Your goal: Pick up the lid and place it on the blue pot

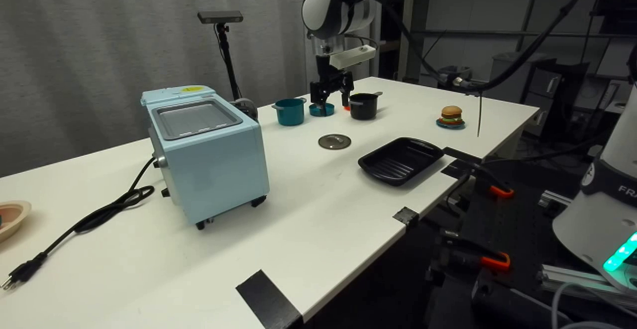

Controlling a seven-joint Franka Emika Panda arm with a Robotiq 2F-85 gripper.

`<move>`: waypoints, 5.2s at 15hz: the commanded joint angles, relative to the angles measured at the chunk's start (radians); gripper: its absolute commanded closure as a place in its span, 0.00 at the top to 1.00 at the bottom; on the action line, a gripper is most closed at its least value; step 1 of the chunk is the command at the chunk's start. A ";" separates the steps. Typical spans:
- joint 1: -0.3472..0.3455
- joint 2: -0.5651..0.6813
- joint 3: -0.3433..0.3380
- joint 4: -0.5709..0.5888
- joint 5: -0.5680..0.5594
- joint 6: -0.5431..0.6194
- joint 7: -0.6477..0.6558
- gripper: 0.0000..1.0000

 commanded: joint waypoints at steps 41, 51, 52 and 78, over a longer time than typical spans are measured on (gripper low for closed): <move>-0.050 0.477 -0.072 0.533 -0.008 -0.070 0.237 0.04; -0.081 0.522 -0.078 0.811 -0.012 -0.188 0.252 0.04; -0.085 0.531 -0.079 0.847 -0.014 -0.202 0.254 0.04; -0.145 0.763 -0.082 1.308 -0.022 -0.174 0.255 0.18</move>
